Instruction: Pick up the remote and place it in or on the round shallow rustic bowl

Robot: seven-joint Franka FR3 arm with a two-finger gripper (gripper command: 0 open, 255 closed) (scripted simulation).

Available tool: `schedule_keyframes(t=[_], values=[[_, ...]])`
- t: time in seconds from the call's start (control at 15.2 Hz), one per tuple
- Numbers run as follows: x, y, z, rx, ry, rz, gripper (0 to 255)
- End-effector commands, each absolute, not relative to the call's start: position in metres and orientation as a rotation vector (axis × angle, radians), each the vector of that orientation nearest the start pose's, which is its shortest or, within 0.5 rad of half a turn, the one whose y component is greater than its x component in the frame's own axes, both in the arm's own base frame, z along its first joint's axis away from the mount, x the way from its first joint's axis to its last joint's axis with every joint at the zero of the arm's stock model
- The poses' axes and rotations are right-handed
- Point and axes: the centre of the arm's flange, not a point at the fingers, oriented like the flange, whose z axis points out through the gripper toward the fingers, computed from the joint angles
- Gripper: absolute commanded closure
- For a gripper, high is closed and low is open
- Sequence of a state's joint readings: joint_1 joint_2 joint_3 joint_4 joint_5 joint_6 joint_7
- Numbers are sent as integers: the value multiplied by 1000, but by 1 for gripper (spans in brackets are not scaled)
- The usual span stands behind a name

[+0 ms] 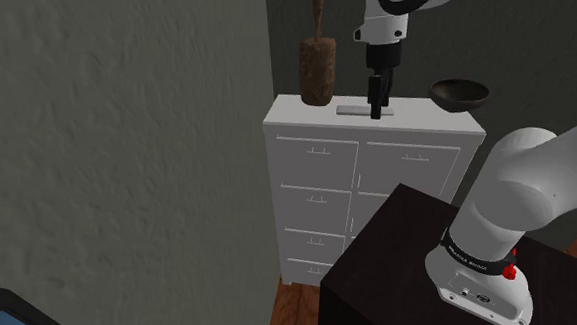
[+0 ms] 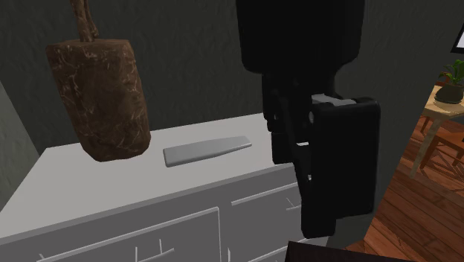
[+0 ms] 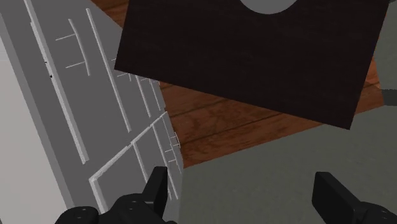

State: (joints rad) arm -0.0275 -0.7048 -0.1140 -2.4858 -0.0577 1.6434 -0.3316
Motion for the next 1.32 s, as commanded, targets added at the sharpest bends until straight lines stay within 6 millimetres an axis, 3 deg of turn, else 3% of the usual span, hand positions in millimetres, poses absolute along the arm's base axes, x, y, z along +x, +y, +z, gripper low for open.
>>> schedule_keyframes(t=[0.0, 0.59, 1.25], values=[[327, -79, 500, -3067, -401, 187, 0], [369, -177, 462, -3055, -585, 110, 0], [432, -280, 423, -3026, -788, 22, 0]])
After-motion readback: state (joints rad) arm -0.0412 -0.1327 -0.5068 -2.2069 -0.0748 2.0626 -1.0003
